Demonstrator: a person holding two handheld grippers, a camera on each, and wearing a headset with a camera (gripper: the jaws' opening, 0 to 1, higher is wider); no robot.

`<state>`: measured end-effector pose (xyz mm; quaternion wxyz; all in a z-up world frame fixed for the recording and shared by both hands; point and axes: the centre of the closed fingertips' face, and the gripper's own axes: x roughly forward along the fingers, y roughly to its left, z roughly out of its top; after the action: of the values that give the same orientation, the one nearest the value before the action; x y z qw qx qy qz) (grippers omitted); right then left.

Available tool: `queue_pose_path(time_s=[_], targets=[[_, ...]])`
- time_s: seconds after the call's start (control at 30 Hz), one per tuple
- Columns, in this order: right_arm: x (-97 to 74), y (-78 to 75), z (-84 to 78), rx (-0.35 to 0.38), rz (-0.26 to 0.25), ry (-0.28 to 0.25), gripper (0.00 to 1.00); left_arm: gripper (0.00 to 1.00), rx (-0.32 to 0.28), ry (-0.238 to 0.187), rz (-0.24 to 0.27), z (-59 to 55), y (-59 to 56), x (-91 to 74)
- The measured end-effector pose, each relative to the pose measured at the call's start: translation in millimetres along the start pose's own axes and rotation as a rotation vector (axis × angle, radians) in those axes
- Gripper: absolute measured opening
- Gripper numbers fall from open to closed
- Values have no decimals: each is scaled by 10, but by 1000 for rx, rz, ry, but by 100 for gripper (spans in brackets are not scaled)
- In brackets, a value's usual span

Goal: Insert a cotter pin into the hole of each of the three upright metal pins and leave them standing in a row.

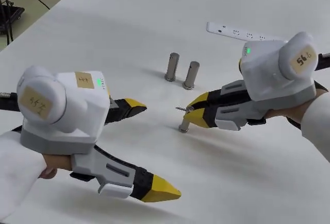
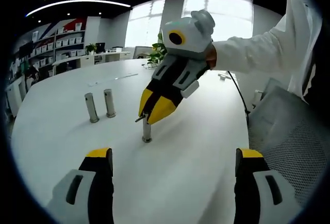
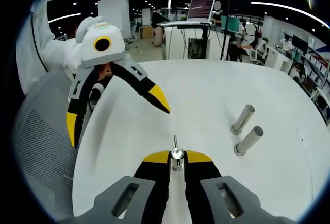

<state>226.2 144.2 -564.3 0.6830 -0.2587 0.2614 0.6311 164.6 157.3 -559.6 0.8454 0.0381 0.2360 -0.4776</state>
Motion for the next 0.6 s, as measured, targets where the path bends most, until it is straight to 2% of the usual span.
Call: queue_pose_path(time_s=[0.1, 0.2, 0.27, 0.47, 0.53, 0.6], targets=[[-3, 4, 19, -7, -3, -6, 8, 98, -9, -5, 8, 11, 17, -16], [-38, 1, 57, 1, -15, -21, 20, 98, -11, -9, 19, 31, 36, -35], [-91, -7, 70, 11, -35, -31, 24, 98, -16, -15, 25, 54, 42, -52], [-348, 11, 63, 74, -95, -74, 33, 98, -28, -40, 44, 147, 44, -103], [-448, -19, 60, 97, -144, -101, 43, 98, -30, -47, 49, 174, 41, -113], [-542, 28, 19, 120, -149, -105, 53, 98, -34, -55, 54, 201, 34, -121]])
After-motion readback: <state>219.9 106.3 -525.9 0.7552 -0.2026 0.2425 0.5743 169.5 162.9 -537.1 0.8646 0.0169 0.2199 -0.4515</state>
